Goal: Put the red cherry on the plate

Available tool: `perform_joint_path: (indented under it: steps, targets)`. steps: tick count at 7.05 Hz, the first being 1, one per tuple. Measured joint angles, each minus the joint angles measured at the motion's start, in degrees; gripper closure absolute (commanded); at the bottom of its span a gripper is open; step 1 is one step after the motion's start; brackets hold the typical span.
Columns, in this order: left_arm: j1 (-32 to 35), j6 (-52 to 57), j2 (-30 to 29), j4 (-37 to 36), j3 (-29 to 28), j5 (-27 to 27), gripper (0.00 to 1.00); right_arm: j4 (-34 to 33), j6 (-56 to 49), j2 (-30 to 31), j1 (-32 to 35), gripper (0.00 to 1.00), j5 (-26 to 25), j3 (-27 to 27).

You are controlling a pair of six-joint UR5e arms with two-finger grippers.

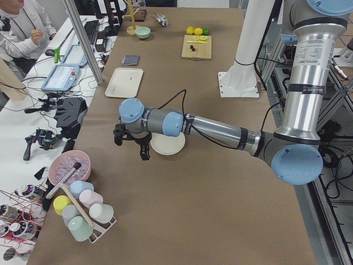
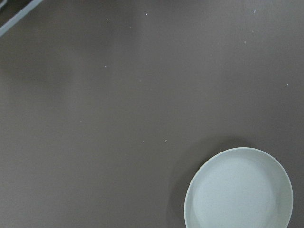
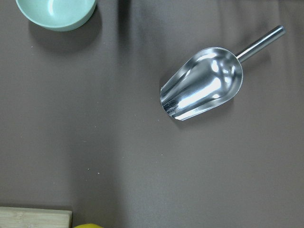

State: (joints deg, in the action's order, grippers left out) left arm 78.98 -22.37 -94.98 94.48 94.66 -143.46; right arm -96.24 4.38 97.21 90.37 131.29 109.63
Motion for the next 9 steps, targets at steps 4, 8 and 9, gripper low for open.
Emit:
perform_joint_path:
  steps: [4,8,9]
  targets:
    - [-15.3,-24.2,-0.9,32.9,-13.4,4.4,0.02,-0.1,0.0,-1.2,-0.4,0.0,-0.1,-0.3]
    - [-21.2,-28.2,-1.6,40.0,-15.7,9.4,1.0,-0.1,0.0,-2.4,-0.5,0.0,-0.2,-1.5]
    - [-21.2,-28.3,-1.7,40.0,-15.6,9.0,1.0,0.0,0.0,-2.4,-0.4,0.0,-0.1,-1.6]
